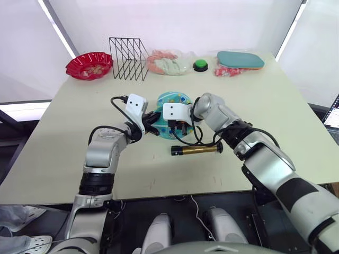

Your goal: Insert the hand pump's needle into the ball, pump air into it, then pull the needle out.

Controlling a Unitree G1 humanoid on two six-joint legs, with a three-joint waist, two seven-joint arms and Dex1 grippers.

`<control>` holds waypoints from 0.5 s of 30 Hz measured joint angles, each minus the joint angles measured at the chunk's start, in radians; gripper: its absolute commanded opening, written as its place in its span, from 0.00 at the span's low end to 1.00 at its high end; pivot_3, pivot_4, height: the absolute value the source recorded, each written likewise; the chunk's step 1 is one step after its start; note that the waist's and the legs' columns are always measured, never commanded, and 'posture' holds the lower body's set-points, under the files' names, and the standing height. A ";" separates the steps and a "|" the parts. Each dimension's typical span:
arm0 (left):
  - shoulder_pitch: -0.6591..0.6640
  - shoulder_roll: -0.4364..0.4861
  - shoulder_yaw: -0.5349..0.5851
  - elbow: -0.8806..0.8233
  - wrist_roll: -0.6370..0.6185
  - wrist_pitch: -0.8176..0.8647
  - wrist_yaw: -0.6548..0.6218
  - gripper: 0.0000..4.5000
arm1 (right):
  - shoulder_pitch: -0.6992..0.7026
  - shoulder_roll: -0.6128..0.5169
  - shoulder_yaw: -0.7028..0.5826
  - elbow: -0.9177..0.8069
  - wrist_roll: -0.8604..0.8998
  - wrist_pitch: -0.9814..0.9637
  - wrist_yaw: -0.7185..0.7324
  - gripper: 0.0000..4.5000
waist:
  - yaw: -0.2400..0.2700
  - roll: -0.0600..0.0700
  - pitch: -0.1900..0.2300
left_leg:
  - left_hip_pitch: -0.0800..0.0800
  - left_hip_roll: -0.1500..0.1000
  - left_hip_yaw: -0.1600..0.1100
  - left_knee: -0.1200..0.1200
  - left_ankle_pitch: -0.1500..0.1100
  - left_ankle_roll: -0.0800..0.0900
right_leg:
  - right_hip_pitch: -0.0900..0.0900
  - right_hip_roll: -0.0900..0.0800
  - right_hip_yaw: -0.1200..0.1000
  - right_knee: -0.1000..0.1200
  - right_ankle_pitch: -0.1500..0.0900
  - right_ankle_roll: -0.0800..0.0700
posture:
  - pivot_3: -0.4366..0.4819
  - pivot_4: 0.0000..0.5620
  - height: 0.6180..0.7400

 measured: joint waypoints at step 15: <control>0.017 0.000 0.009 0.003 0.012 0.019 0.005 0.00 | -0.007 0.099 0.000 0.173 -0.067 -0.065 -0.157 0.07 | -0.005 -0.003 -0.016 | 0.015 0.002 0.000 -0.012 0.000 0.000 | 0.010 0.003 0.002 -0.003 -0.005 -0.007 | 0.48 0.27 1.00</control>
